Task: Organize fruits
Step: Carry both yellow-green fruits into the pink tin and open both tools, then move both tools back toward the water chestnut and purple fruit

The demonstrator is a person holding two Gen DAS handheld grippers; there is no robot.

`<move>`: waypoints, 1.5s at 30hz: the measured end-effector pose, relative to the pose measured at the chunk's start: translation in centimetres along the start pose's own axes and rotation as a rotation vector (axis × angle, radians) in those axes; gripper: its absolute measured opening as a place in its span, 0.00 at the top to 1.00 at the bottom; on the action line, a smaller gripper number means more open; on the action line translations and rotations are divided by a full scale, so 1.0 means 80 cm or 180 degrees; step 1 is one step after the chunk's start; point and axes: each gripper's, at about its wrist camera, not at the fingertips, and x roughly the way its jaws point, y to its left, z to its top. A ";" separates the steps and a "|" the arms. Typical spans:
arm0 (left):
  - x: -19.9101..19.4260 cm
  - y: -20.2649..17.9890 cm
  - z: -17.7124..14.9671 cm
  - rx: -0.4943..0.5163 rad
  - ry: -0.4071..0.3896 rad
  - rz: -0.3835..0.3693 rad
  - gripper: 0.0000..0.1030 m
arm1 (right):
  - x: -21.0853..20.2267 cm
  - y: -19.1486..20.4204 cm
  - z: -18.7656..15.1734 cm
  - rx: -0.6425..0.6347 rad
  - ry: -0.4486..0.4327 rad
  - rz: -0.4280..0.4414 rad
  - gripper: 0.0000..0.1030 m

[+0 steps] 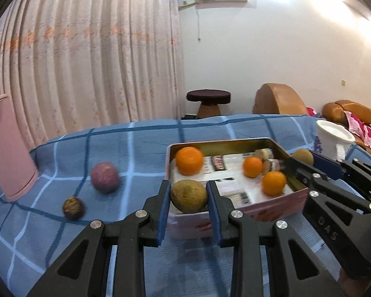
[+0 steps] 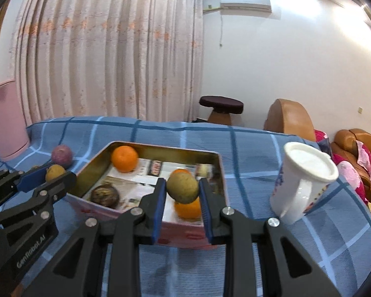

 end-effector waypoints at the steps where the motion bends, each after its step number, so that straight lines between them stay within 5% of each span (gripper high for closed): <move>1: 0.002 -0.003 0.001 -0.0007 -0.0004 -0.0025 0.70 | 0.002 -0.004 0.001 0.0023 0.0009 -0.0034 0.71; 11: 0.034 -0.020 0.024 -0.0085 -0.0075 -0.0124 0.70 | 0.021 -0.025 0.012 0.0156 0.0012 -0.0294 0.71; 35: 0.097 0.004 0.035 -0.0326 0.0469 -0.0134 0.70 | 0.068 -0.006 0.026 0.0235 0.0265 0.0296 0.71; 39: 0.094 0.005 0.033 -0.0349 0.0444 -0.0104 0.69 | 0.064 -0.010 0.025 0.0296 0.0212 0.0317 0.53; 41: 0.094 0.010 0.032 -0.0429 0.0461 -0.0058 0.53 | 0.064 -0.021 0.024 0.0432 0.0206 0.0337 0.40; 45: 0.092 0.016 0.027 -0.0558 0.0482 -0.0224 0.42 | 0.059 -0.046 0.020 0.0767 0.0132 0.0381 0.18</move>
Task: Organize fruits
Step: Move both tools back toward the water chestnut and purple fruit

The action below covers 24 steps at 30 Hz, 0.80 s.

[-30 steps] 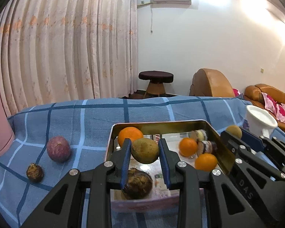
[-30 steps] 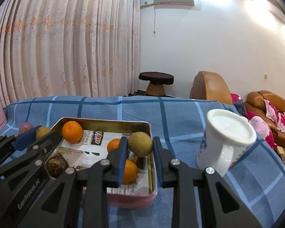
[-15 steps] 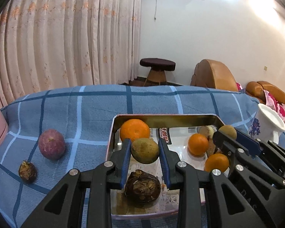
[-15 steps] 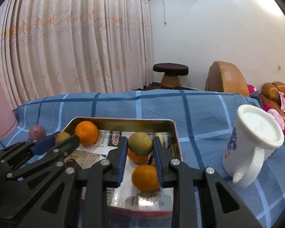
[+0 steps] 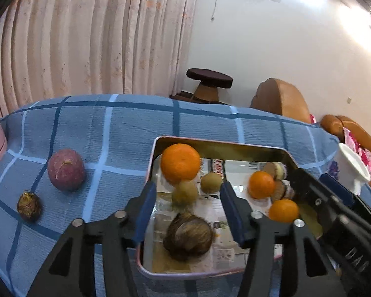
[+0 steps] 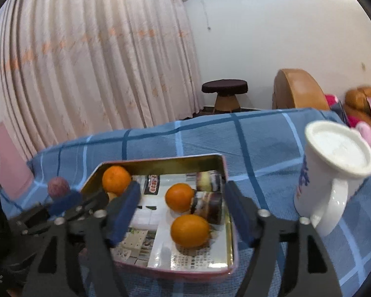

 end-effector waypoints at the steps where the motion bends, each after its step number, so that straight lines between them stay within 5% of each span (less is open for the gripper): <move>1: -0.002 -0.006 -0.002 0.0072 0.0001 -0.0023 0.34 | -0.002 -0.005 0.000 0.0078 -0.0029 0.0016 0.08; 3: -0.006 -0.016 -0.004 0.0212 -0.0032 0.0034 0.26 | -0.006 -0.010 0.000 0.0168 -0.0079 0.0043 0.03; 8: -0.029 -0.028 -0.007 0.0437 -0.0369 0.0270 0.26 | -0.017 -0.006 0.001 0.0124 -0.0201 -0.0024 0.03; 13: -0.039 -0.013 -0.003 0.0414 -0.0593 0.0546 0.26 | -0.044 -0.001 -0.001 0.0008 -0.0621 -0.0197 0.01; 24: -0.053 0.021 -0.010 0.0335 -0.0656 0.0764 0.26 | -0.054 0.025 -0.004 -0.0236 -0.0788 -0.0510 0.00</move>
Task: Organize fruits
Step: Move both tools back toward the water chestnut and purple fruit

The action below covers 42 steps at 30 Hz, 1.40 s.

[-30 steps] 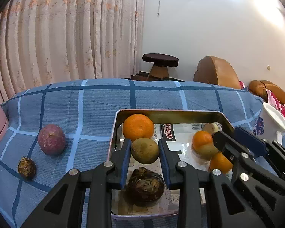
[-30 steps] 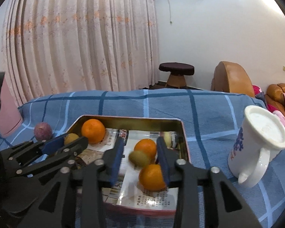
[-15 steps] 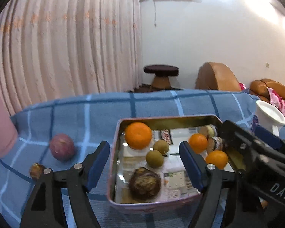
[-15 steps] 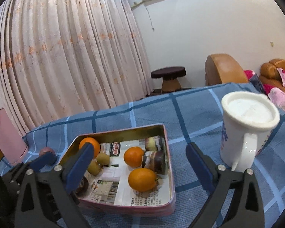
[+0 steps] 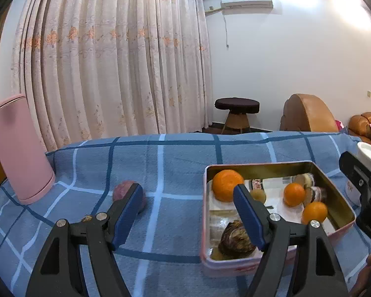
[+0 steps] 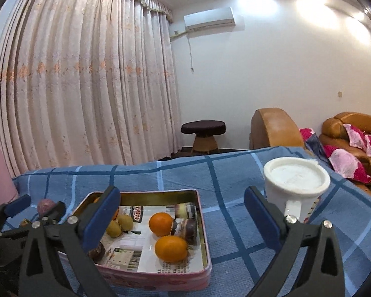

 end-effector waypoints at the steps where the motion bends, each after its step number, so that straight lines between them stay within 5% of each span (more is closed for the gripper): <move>1: 0.000 0.001 -0.001 0.0009 0.0017 0.0008 0.26 | -0.001 0.003 -0.001 -0.0027 -0.0004 -0.0028 0.00; 11: -0.012 0.021 -0.010 -0.0052 0.0074 0.0034 0.26 | -0.005 0.030 -0.008 -0.0131 0.0123 -0.0125 0.00; 28: -0.002 0.102 -0.017 -0.0165 0.0219 0.0290 0.26 | 0.000 0.113 -0.018 -0.0080 0.0271 0.0104 0.01; 42: 0.040 0.229 -0.037 -0.0599 0.0864 0.0234 0.26 | 0.005 0.204 -0.023 -0.0329 0.0231 0.0289 0.01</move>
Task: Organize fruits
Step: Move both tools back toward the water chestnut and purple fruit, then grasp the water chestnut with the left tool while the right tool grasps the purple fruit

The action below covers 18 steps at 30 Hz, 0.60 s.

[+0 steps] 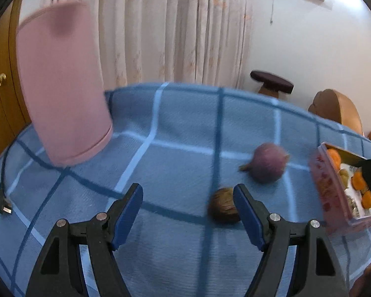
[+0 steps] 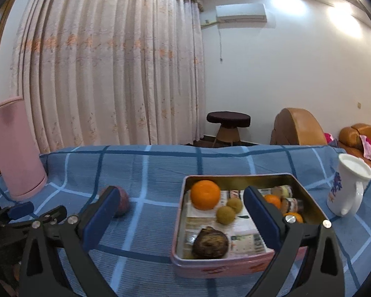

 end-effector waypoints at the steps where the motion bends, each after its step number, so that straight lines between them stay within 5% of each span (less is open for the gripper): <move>1: 0.003 0.005 0.000 -0.0002 0.0040 -0.0008 0.26 | 0.000 0.003 0.000 -0.0024 -0.0006 0.0003 0.01; 11: 0.005 -0.045 -0.001 0.0514 0.0053 -0.0130 0.26 | 0.000 0.003 0.000 -0.0002 -0.0032 0.0096 0.01; 18: 0.037 -0.065 -0.001 0.0660 0.0430 -0.0011 0.28 | -0.001 0.005 0.001 -0.0022 -0.0023 0.0143 0.01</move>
